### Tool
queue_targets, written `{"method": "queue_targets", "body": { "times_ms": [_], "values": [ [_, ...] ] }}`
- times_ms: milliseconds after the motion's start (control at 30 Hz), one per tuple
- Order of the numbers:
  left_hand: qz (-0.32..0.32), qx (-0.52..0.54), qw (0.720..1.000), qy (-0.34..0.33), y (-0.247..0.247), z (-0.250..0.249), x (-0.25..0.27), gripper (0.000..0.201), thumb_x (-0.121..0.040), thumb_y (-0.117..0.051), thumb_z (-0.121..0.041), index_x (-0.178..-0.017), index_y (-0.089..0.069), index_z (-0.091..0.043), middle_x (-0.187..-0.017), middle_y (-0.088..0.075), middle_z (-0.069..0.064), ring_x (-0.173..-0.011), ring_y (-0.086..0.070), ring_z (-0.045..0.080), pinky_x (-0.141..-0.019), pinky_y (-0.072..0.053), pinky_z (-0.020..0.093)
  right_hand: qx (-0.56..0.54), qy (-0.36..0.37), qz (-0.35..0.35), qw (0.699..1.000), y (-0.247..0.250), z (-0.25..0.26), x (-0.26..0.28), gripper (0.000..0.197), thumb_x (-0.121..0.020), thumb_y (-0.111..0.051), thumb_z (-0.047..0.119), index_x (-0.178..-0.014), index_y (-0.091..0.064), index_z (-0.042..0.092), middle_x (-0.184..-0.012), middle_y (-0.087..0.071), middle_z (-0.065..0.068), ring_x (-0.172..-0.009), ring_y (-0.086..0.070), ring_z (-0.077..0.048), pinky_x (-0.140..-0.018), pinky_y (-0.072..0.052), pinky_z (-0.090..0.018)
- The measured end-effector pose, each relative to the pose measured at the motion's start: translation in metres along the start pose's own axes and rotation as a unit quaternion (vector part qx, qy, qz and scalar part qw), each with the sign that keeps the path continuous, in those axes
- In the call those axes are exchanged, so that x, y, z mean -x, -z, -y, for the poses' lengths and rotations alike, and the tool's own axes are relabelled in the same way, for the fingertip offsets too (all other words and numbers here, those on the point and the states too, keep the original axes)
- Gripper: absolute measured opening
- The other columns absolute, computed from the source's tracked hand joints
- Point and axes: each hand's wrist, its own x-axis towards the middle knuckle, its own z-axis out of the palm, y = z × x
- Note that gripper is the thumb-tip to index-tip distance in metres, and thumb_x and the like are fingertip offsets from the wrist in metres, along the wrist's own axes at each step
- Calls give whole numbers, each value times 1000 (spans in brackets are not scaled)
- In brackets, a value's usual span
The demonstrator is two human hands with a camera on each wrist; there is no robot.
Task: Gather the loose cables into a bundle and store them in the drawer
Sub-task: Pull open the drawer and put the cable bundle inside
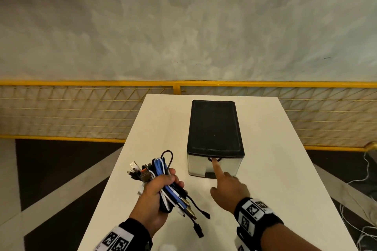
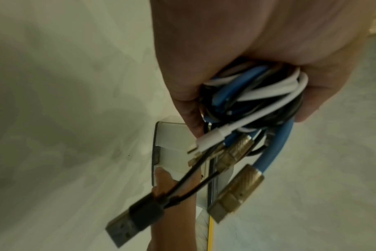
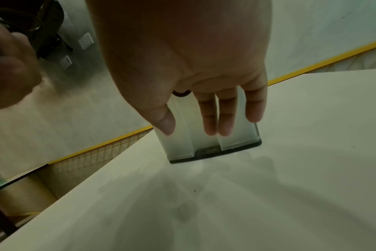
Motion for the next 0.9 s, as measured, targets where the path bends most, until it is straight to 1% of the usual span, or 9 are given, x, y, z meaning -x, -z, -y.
{"method": "queue_targets", "body": {
  "times_ms": [67,167,267,400,500,600,733,833,900],
  "values": [
    [8,-8,1000,8,2,1,1,24,-65,-64,-8,-88,-66,-3,-69,-62,12,-66,-66,28,-79,-52,49,-12,-11,-17,1000,2,5,1,76,-85,-45,35,-147,-1,40,-120,-58,-3,-112,-54,-28,-92,-48,-45],
    [17,-18,1000,16,2,1,3,26,-64,-65,-8,-90,-66,-2,-69,-62,12,-66,-66,28,-80,-51,49,-20,-14,-42,999,7,13,7,60,-84,-45,35,-140,-23,36,-119,-59,-1,-109,-53,-28,-88,-48,-44],
    [28,-23,999,25,0,0,3,25,-65,-64,-8,-89,-66,-3,-68,-62,11,-68,-65,28,-80,-50,49,-20,-13,-42,999,11,18,21,50,-85,-45,38,-133,-33,35,-125,-56,4,-112,-52,-26,-88,-46,-42],
    [54,-15,998,42,-2,-1,3,22,-65,-63,-7,-87,-64,-4,-67,-61,10,-66,-63,27,-82,-47,50,-3,-1,-23,1000,10,18,56,46,-87,-44,44,-131,-38,34,-132,-51,8,-117,-49,-23,-92,-45,-42],
    [72,-12,996,49,-1,0,2,30,-59,-70,-6,-88,-64,-4,-70,-60,11,-67,-64,27,-85,-45,52,15,5,28,999,8,18,85,50,-88,-46,48,-135,-36,34,-135,-48,8,-121,-47,-24,-94,-44,-43],
    [92,-15,994,53,1,1,4,37,-51,-75,-11,-86,-65,-5,-70,-60,11,-69,-63,28,-82,-47,50,23,7,80,997,7,18,109,54,-88,-47,50,-138,-33,37,-136,-48,8,-123,-46,-22,-97,-43,-41],
    [96,-25,994,49,-1,2,9,30,-57,-71,-5,-87,-64,-3,-69,-60,11,-67,-63,27,-86,-43,51,45,4,108,993,10,19,130,48,-88,-46,43,-134,-37,35,-133,-50,8,-123,-46,-20,-96,-41,-36],
    [94,-34,994,42,-6,3,12,22,-64,-64,-6,-86,-64,-3,-66,-61,11,-66,-62,27,-87,-41,52,45,6,145,988,13,23,141,45,-88,-47,43,-132,-40,35,-131,-51,6,-123,-46,-20,-98,-40,-37],
    [90,-53,994,45,-10,5,11,20,-68,-65,-4,-87,-63,-1,-65,-61,11,-69,-60,28,-88,-42,50,37,4,153,988,13,26,146,47,-87,-48,43,-132,-40,37,-132,-49,7,-124,-47,-21,-99,-40,-36]
  ]
}}
